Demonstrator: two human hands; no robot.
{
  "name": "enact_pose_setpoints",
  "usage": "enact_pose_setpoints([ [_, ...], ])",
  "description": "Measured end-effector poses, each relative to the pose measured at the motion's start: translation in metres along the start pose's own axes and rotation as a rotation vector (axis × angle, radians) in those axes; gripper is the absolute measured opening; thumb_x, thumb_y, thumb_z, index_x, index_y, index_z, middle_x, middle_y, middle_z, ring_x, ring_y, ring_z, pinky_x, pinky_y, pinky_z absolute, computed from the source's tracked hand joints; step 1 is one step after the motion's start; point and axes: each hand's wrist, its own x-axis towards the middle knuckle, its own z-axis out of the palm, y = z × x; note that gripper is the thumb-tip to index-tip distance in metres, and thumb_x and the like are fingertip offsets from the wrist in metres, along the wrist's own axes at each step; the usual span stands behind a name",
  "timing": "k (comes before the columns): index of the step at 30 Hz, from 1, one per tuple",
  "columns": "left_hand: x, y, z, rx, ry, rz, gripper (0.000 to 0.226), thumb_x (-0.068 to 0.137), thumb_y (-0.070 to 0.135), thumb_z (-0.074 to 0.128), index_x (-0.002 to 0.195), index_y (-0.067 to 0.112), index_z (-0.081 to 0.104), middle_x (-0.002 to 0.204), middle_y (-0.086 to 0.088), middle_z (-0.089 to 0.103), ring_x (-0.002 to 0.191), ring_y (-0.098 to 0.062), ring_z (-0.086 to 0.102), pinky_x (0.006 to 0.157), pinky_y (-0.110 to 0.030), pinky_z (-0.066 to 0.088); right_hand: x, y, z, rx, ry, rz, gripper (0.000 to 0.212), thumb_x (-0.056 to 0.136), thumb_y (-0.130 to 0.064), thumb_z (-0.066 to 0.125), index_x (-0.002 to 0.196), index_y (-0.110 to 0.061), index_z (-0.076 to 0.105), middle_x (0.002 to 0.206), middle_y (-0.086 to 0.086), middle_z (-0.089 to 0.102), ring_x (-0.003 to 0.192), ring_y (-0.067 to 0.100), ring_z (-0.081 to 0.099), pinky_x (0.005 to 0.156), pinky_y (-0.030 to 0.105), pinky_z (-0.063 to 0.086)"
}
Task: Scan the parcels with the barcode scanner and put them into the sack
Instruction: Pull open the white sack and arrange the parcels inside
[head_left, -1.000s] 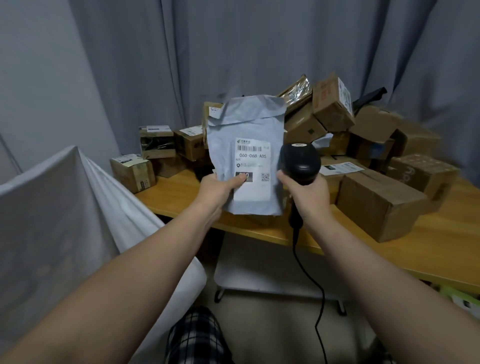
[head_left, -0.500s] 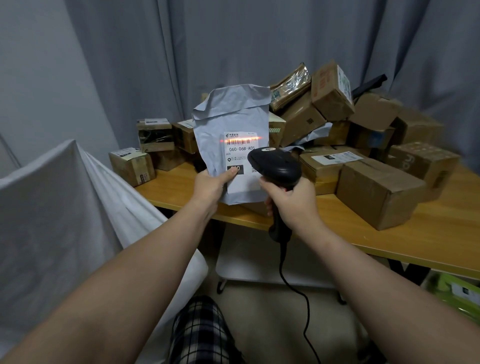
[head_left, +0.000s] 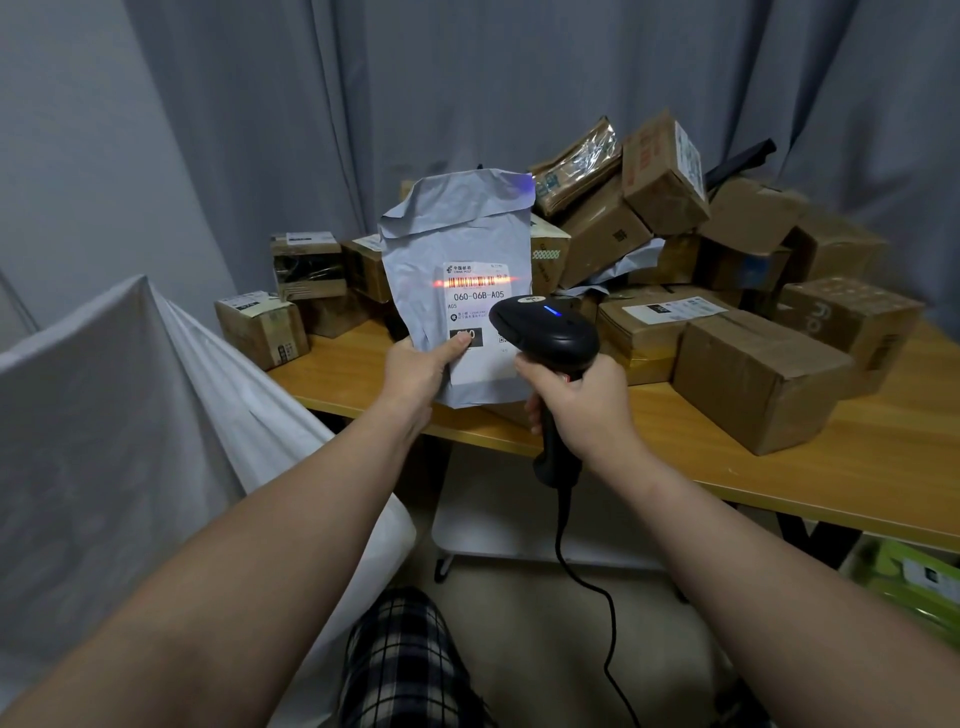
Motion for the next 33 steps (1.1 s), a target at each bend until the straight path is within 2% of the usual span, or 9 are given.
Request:
enact_pose_setpoints([
  [12, -0.014, 0.001, -0.024, -0.024, -0.008, 0.064, 0.017, 0.084, 0.013, 0.072, 0.098, 0.017, 0.063, 0.089, 0.007, 0.069, 0.069, 0.0, 0.067, 0.055, -0.013, 0.05, 0.009, 0.002, 0.023, 0.027, -0.028, -0.023, 0.022, 0.086, -0.023, 0.071, 0.071, -0.009, 0.065, 0.052, 0.007, 0.059, 0.047, 0.022, 0.059, 0.048, 0.033, 0.052],
  [16, -0.016, -0.011, -0.068, -0.054, 0.053, 0.074, 0.018, 0.082, 0.008, 0.073, 0.095, 0.018, 0.068, 0.088, 0.006, 0.074, 0.078, -0.008, 0.071, 0.063, -0.019, 0.054, 0.013, 0.011, 0.062, 0.023, -0.096, 0.002, 0.026, 0.083, -0.025, 0.075, 0.062, -0.015, 0.062, 0.049, -0.001, 0.058, 0.045, 0.016, 0.058, 0.047, 0.031, 0.049],
  [19, -0.019, -0.027, -0.12, 0.003, 0.172, 0.103, 0.017, 0.082, 0.005, 0.072, 0.091, 0.019, 0.069, 0.078, 0.012, 0.074, 0.075, -0.004, 0.07, 0.064, -0.016, 0.052, 0.01, 0.022, 0.101, 0.009, -0.251, 0.049, 0.023, 0.084, -0.022, 0.074, 0.066, -0.013, 0.063, 0.051, 0.003, 0.059, 0.044, 0.013, 0.057, 0.046, 0.027, 0.047],
  [23, -0.024, -0.054, -0.204, 0.104, 0.389, 0.071, 0.008, 0.085, 0.005, 0.07, 0.09, 0.01, 0.07, 0.066, 0.014, 0.071, 0.063, 0.002, 0.067, 0.057, -0.015, 0.051, 0.005, 0.046, 0.161, -0.093, -0.468, 0.118, 0.031, 0.083, -0.028, 0.075, 0.073, 0.001, 0.065, 0.058, 0.01, 0.062, 0.051, 0.011, 0.06, 0.055, 0.032, 0.05],
  [26, -0.023, -0.078, -0.265, 0.263, 0.581, 0.014, 0.006, 0.086, 0.006, 0.069, 0.092, 0.006, 0.069, 0.068, 0.007, 0.067, 0.057, 0.005, 0.063, 0.055, -0.014, 0.049, 0.002, 0.07, 0.205, -0.136, -0.554, 0.172, 0.018, 0.08, -0.03, 0.076, 0.081, -0.017, 0.064, 0.06, -0.003, 0.062, 0.054, 0.008, 0.06, 0.055, 0.03, 0.053],
  [28, -0.018, -0.101, -0.3, 0.386, 0.647, -0.076, 0.013, 0.085, 0.009, 0.07, 0.097, 0.005, 0.067, 0.078, -0.006, 0.067, 0.073, -0.014, 0.069, 0.065, -0.026, 0.054, 0.002, 0.085, 0.23, -0.189, -0.607, 0.188, 0.018, 0.079, -0.033, 0.076, 0.079, -0.021, 0.063, 0.062, -0.003, 0.063, 0.059, 0.01, 0.062, 0.063, 0.036, 0.055],
  [30, -0.009, -0.129, -0.325, 0.538, 0.677, -0.187, 0.016, 0.085, 0.013, 0.07, 0.096, 0.004, 0.064, 0.087, -0.016, 0.067, 0.083, -0.033, 0.067, 0.076, -0.043, 0.055, 0.002, 0.099, 0.252, -0.271, -0.645, 0.18, 0.023, 0.079, -0.035, 0.075, 0.077, -0.018, 0.06, 0.064, -0.001, 0.062, 0.064, 0.015, 0.063, 0.067, 0.037, 0.054],
  [33, 0.008, -0.165, -0.346, 0.798, 0.673, -0.295, 0.022, 0.088, 0.018, 0.065, 0.102, 0.0, 0.064, 0.095, -0.024, 0.066, 0.089, -0.041, 0.062, 0.082, -0.048, 0.052, 0.001, 0.115, 0.276, -0.406, -0.694, 0.134, 0.025, 0.081, -0.037, 0.072, 0.073, -0.023, 0.052, 0.064, -0.007, 0.056, 0.065, 0.011, 0.058, 0.061, 0.029, 0.046],
])
